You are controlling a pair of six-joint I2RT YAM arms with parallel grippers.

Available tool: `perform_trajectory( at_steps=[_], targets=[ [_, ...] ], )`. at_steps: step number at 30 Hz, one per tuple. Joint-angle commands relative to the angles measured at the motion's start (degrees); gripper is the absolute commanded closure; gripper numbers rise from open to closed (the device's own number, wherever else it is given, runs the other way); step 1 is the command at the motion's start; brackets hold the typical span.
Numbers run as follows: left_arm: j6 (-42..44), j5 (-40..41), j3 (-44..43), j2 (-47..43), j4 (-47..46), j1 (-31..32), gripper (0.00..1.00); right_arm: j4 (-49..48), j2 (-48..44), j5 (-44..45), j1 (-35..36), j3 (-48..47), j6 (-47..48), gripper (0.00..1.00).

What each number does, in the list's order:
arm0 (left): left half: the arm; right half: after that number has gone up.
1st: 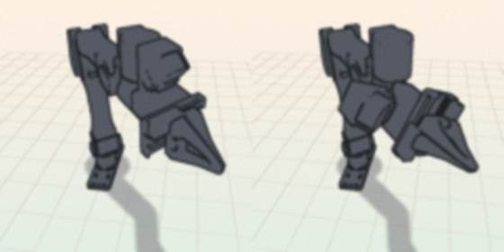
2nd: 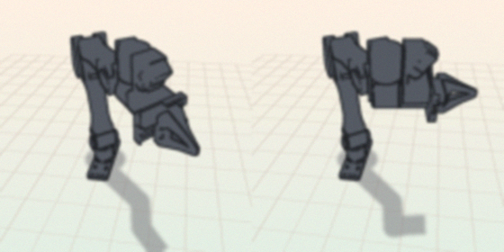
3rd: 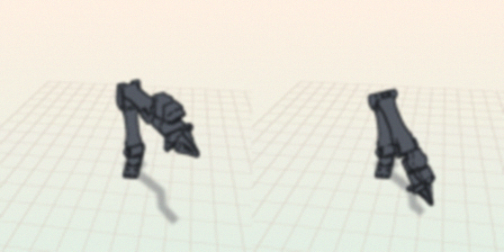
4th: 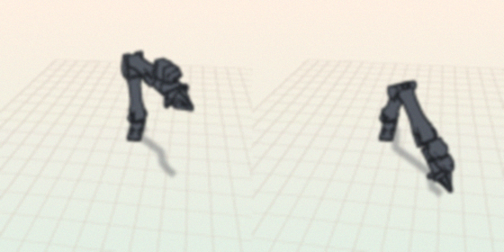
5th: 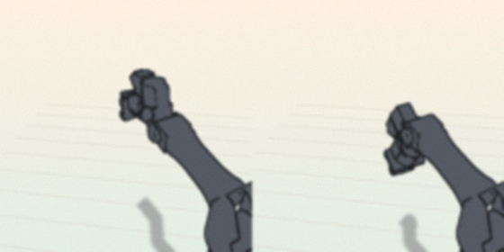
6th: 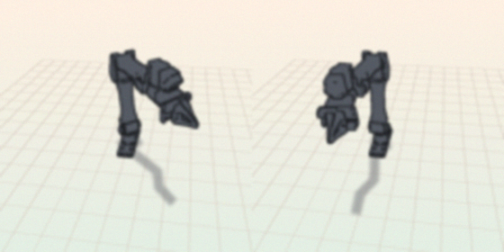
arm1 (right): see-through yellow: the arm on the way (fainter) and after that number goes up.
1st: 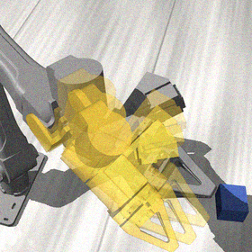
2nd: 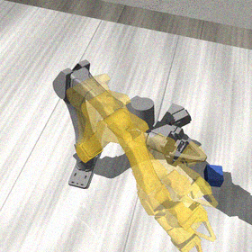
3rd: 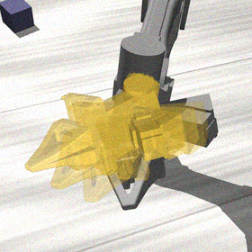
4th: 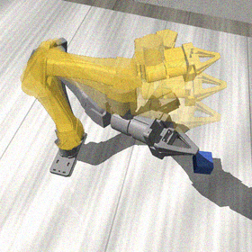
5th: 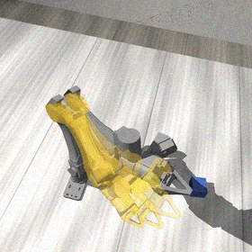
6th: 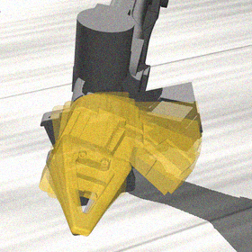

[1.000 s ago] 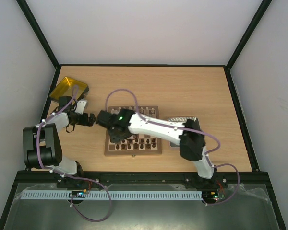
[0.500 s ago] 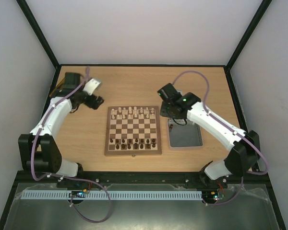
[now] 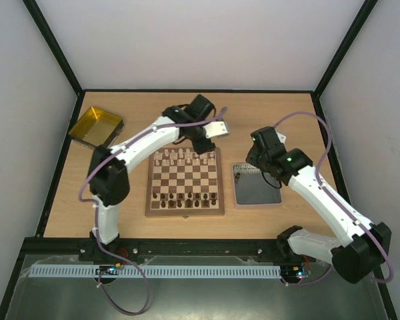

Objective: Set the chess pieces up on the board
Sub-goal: Pick up the chess piece from the storage box.

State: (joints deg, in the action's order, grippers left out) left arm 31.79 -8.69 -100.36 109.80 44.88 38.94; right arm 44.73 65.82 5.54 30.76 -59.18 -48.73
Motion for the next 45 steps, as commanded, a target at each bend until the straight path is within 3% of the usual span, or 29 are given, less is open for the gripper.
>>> perform_trajectory(
  at_steps=[1, 7, 15, 29, 40, 45],
  targets=[
    [1.25, 0.85, -9.98, 6.69, 6.43, 2.95, 0.37, -0.53, -4.97, 8.08, -1.35, 1.20, -3.45, 0.63],
    [1.67, -8.40, -20.76, 14.06, 11.31, 7.52, 0.50, 0.00, -11.75, 14.55, -3.02, 1.14, -4.98, 0.52],
    [3.70, -12.40, -23.28, 20.89, 14.41, 11.63, 0.67, 0.33, -14.17, 15.46, -4.48, 2.75, -5.80, 0.43],
    [5.03, -11.87, -27.36, 28.27, 12.39, 13.97, 0.58, -2.47, -15.89, 9.61, -5.09, 9.10, -6.57, 0.42],
    [6.16, -9.81, -28.93, 32.41, 11.96, 14.80, 0.59, -4.12, -14.50, 7.91, -6.44, 9.96, -5.05, 0.42],
    [7.96, -4.79, -28.98, 33.72, 12.08, 15.99, 0.61, -5.14, -14.23, 5.66, -7.67, 11.14, -4.62, 0.42]
  ],
)
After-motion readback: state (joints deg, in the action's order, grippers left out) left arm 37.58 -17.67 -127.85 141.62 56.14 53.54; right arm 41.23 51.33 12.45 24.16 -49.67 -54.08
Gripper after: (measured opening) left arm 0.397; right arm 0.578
